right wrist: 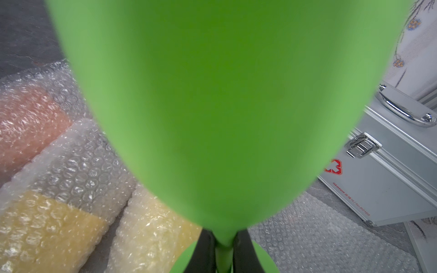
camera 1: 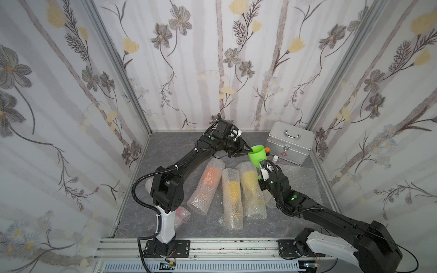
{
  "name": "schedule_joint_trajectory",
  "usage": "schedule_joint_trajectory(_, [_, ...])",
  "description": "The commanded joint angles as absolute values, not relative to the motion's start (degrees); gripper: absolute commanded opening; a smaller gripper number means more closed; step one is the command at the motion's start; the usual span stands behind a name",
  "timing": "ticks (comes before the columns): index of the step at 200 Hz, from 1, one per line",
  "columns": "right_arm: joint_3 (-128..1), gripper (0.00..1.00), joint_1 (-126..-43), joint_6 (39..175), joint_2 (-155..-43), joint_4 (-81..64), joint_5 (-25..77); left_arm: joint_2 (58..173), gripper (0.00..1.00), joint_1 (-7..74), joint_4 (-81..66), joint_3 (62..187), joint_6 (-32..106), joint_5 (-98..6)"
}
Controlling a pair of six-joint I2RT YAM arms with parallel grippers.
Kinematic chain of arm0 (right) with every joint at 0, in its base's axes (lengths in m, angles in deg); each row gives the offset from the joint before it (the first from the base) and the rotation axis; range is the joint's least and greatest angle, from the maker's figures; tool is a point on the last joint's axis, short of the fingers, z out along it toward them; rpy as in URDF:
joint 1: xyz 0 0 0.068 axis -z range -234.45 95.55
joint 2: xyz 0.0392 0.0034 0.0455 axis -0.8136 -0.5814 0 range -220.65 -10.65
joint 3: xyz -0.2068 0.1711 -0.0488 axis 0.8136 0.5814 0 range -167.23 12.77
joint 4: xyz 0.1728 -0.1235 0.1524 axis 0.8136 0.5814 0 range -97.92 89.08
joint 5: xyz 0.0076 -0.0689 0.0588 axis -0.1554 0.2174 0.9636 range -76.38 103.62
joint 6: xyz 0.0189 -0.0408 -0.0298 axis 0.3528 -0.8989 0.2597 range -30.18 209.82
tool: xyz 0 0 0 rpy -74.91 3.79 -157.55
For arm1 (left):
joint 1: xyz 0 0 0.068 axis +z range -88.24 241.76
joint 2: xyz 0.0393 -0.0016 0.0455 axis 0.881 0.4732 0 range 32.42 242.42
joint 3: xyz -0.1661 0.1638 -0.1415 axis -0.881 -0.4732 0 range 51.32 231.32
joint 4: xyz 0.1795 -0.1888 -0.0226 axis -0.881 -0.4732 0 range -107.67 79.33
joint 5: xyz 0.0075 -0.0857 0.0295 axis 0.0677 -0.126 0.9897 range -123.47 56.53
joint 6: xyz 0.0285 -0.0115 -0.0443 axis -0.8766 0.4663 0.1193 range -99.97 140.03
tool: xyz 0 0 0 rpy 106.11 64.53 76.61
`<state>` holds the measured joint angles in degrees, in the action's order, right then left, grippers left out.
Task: Unpack wine glasses from bubble wrap
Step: Pick up the wine glass from the bubble wrap.
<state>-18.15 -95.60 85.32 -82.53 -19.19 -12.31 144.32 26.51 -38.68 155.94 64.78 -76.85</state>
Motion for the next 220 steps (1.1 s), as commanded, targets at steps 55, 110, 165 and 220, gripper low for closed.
schedule_joint_trajectory(55, [-22.53, 0.08, -101.85, 79.02, -89.16, -17.33, -23.37, 145.09, 0.14, 24.36, -55.99, 160.83, 51.69, -65.30])
schedule_joint_trajectory(110, [-23.10, 0.15, -103.40, 78.12, -89.95, -17.20, -23.91, 146.08, 0.02, 23.96, -61.46, 162.96, 47.77, -58.52])
schedule_joint_trajectory(165, [-23.75, 0.42, -104.02, 79.42, -88.18, -16.45, -17.99, 145.50, 0.00, 25.05, -61.55, 163.13, 47.77, -55.83])
schedule_joint_trajectory(220, [-24.67, 0.59, -103.45, 84.54, -79.52, -14.16, -9.79, 142.86, 0.00, 28.68, -57.73, 161.57, 50.50, -58.77])
